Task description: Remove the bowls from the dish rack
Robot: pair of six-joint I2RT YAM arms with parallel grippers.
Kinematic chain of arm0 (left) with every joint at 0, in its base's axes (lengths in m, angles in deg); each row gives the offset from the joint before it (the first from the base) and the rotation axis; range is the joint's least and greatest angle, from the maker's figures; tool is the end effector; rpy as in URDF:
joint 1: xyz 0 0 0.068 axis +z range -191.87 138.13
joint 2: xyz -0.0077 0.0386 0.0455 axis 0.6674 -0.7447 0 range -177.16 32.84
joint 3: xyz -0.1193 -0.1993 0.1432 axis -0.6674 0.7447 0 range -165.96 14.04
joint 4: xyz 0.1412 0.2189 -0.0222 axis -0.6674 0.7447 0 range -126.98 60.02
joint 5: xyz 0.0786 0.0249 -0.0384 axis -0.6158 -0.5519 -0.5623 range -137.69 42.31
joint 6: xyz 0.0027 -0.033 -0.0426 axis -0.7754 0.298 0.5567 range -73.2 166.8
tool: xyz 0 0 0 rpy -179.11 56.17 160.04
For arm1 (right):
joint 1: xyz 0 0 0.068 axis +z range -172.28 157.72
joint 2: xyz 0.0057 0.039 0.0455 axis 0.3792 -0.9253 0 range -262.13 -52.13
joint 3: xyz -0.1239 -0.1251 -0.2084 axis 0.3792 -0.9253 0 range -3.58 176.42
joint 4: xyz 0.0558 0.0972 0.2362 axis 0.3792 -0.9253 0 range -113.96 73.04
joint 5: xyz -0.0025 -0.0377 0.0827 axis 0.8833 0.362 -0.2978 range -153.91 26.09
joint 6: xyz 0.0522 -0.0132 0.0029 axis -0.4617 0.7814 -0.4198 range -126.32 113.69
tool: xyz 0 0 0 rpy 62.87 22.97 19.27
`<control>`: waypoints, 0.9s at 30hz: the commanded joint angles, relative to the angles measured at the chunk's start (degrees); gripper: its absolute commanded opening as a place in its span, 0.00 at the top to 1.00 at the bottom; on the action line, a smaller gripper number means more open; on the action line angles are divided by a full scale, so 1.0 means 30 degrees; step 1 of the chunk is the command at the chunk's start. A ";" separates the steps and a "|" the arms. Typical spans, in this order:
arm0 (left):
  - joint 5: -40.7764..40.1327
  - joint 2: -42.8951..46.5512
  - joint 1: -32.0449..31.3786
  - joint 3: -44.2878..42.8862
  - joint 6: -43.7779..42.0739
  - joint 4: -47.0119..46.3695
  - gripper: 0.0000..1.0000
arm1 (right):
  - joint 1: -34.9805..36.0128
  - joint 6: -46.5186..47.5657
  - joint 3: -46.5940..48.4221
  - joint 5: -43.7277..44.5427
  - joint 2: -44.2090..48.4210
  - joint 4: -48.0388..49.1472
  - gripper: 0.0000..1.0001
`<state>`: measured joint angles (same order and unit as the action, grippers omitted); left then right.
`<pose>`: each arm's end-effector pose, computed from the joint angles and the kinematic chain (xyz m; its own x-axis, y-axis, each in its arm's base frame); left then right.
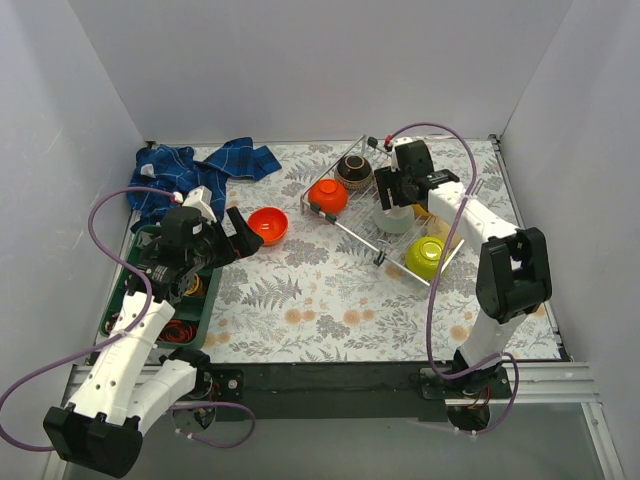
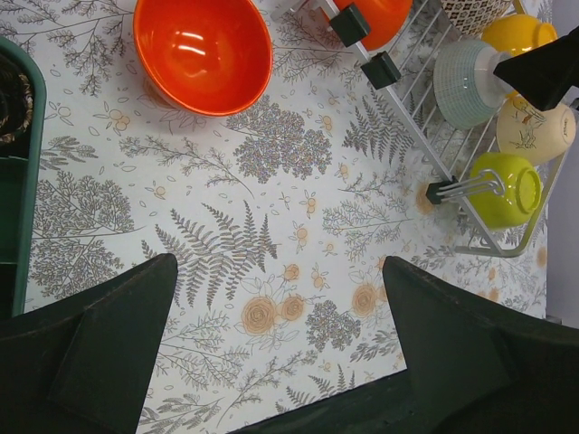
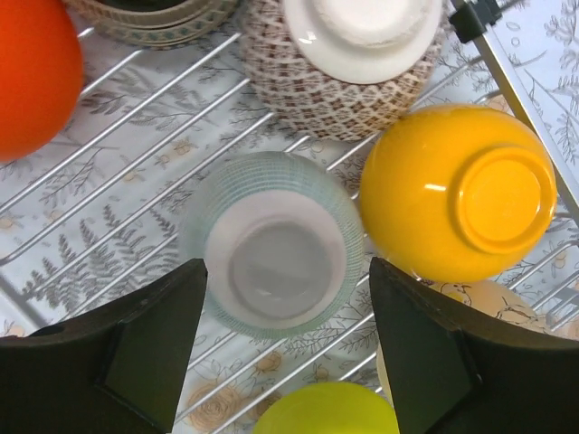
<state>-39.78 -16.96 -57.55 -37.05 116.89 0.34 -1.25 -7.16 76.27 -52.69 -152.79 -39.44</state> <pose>0.1735 -0.0539 0.3164 -0.5453 -0.8142 -0.1994 -0.4047 0.4641 -0.7879 0.3745 0.1366 0.2673 -0.6431 -0.2318 -0.7299 -0.2104 0.9699 -0.1226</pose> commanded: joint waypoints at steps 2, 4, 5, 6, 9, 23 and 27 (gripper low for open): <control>-0.0261 0.0194 -0.0105 0.0038 -0.0188 0.0040 0.02 | 0.2327 0.2768 -0.0747 0.2082 0.1883 0.0315 0.19; -0.0261 0.0223 -0.0163 0.0067 -0.0188 0.0041 0.02 | 0.2858 0.3354 -0.1071 0.2672 0.1826 0.0228 0.18; -0.0290 0.0223 -0.0163 0.0067 -0.0188 0.0069 0.02 | 0.3296 0.3850 -0.1129 0.3255 0.1739 0.0170 0.17; -0.0290 0.0223 -0.0221 0.0096 -0.0188 0.0128 0.02 | 0.3474 0.4116 -0.1043 0.3493 0.1448 0.0082 0.17; -0.0348 0.0340 -0.0280 0.0155 -0.0188 0.0157 0.02 | 0.4032 0.4820 -0.0721 0.4693 0.0599 -0.0240 0.15; -0.0758 0.0663 -0.0485 0.0213 -0.0363 0.0509 0.02 | 0.5497 0.6023 0.0686 0.8706 -0.3153 -0.0446 0.13; -0.0846 0.0721 -0.0544 0.0185 -0.0422 0.0538 0.02 | 0.5615 0.5643 0.0687 0.9735 -0.4119 -0.0475 0.11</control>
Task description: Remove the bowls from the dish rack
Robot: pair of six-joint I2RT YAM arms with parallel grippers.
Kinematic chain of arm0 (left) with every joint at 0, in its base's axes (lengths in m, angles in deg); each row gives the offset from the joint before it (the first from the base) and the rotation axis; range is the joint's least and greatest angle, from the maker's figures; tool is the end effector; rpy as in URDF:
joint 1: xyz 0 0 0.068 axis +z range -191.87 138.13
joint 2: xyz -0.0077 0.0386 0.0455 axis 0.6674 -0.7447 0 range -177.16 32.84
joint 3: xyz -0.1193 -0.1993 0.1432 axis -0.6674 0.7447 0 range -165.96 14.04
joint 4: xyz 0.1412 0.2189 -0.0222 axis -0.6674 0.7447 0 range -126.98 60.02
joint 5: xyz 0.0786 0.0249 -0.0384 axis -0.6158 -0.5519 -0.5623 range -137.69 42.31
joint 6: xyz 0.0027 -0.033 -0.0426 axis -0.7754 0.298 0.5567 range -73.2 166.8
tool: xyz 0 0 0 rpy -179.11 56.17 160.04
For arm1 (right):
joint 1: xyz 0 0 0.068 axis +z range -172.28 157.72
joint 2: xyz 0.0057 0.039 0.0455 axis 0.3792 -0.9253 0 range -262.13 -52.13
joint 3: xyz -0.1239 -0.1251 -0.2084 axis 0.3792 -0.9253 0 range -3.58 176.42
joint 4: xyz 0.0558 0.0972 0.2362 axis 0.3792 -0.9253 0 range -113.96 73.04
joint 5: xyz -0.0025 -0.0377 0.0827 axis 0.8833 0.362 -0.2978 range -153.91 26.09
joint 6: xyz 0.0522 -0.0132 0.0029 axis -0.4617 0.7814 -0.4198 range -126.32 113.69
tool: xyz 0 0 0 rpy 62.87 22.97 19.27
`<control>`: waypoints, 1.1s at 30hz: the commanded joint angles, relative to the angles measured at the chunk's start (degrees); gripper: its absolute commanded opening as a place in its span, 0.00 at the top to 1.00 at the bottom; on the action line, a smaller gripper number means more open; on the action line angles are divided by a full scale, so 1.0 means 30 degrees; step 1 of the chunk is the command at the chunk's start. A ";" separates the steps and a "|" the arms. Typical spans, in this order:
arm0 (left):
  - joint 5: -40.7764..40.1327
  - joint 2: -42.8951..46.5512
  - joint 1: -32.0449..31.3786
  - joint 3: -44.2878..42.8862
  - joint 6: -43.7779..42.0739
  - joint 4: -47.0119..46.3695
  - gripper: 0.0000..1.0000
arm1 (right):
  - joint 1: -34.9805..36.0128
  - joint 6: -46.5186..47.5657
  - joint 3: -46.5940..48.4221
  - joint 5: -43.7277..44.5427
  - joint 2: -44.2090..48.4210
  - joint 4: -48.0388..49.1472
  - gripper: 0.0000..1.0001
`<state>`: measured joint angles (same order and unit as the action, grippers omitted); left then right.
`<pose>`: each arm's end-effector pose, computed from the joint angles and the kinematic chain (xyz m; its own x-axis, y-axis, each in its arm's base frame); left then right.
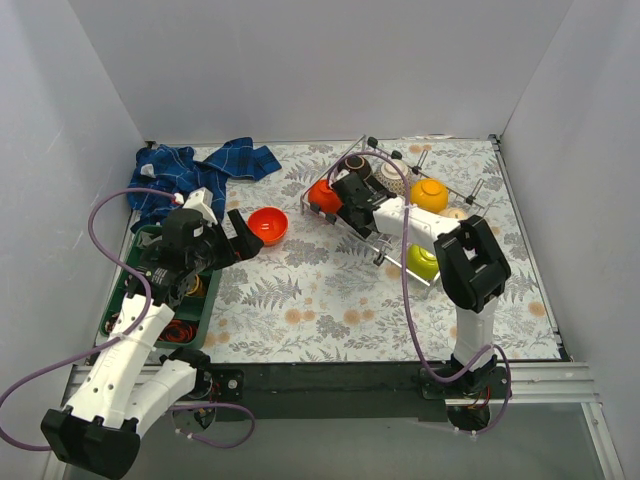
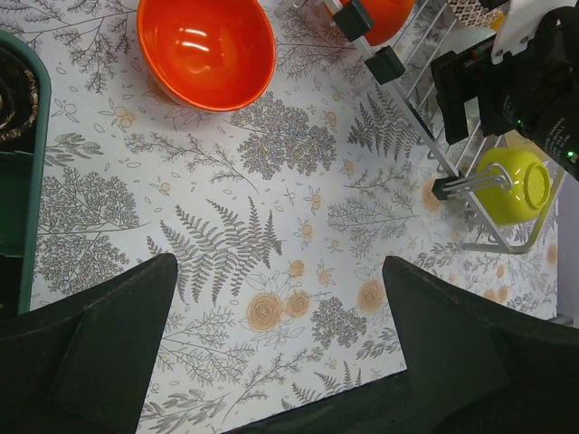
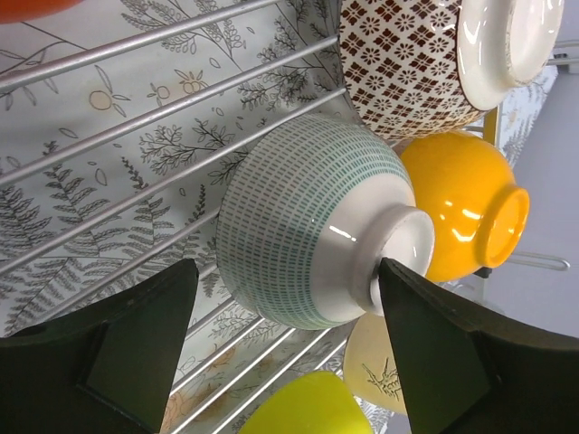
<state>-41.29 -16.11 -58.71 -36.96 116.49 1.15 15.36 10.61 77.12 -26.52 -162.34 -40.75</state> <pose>0.1690 -0.0554 0.3169 -0.5465 -0.8083 -0.2191 -0.3987 0.4812 -0.7807 0.3420 0.2364 0.2107 -0.5497 -0.7161 -0.4301 -0.3741 0.6714 -0.6397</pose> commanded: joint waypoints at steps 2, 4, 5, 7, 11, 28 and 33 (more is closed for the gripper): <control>-0.0344 0.0379 -0.0158 0.0155 -0.0291 0.0269 0.02 | 0.0106 -0.0573 0.0402 0.1480 -0.1142 -0.0009 0.11; -0.0373 0.0408 -0.0158 0.0184 -0.0291 0.0298 0.02 | 0.0107 -0.0662 0.0315 0.1833 -0.1464 0.0020 0.11; -0.0373 0.0408 -0.0187 0.0156 -0.0291 0.0298 0.02 | 0.0136 -0.0633 0.0228 0.1980 -0.1552 0.0107 0.10; -0.0403 0.0437 -0.0187 0.0155 -0.0320 0.0298 0.02 | 0.0136 -0.0604 -0.0035 0.2214 -0.1816 0.0399 0.10; -0.0461 0.0437 -0.0187 0.0097 -0.0320 0.0444 0.02 | 0.0282 -0.0428 -0.0651 0.2917 -0.2226 0.1044 0.10; -0.0667 0.0525 -0.0187 -0.0167 -0.0349 0.0621 0.02 | 0.1073 0.0217 -0.0829 0.4471 -0.2023 0.1837 0.41; -0.0462 0.0321 -0.0187 -0.0225 -0.0320 0.0415 0.02 | 0.1249 0.0100 -0.0506 0.4414 -0.0647 0.1368 0.52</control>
<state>-42.76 -15.63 -58.97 -36.96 116.21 2.70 18.80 12.34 75.75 -10.04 -167.74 -33.54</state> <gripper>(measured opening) 0.982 0.794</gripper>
